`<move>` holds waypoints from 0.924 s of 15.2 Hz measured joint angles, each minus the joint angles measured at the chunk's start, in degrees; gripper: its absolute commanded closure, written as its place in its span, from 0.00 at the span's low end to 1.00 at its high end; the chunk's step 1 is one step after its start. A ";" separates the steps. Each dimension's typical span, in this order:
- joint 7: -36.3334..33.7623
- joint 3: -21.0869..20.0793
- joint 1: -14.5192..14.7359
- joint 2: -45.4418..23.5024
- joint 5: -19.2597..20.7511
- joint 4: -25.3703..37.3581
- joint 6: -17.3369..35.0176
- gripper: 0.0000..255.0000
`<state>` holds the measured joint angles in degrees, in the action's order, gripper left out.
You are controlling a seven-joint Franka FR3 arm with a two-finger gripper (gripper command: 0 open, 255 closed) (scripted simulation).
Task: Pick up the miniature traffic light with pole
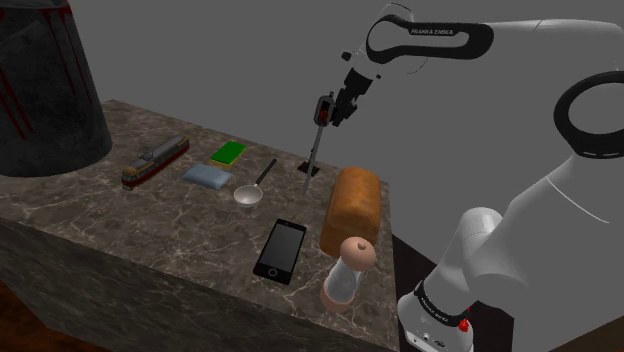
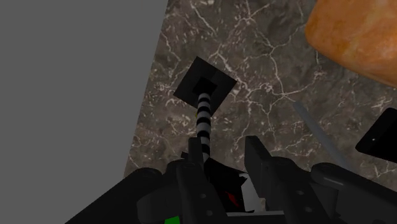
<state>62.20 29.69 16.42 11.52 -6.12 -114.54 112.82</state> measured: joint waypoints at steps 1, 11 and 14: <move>0.05 0.03 -0.01 -0.02 -0.02 0.03 -0.01 1.00; -1.02 -0.17 0.08 -0.01 0.28 6.72 -6.61 1.00; -1.38 -0.21 0.24 -0.62 0.06 9.74 -9.06 1.00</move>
<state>60.81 29.48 16.67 10.89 -6.06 -104.80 103.76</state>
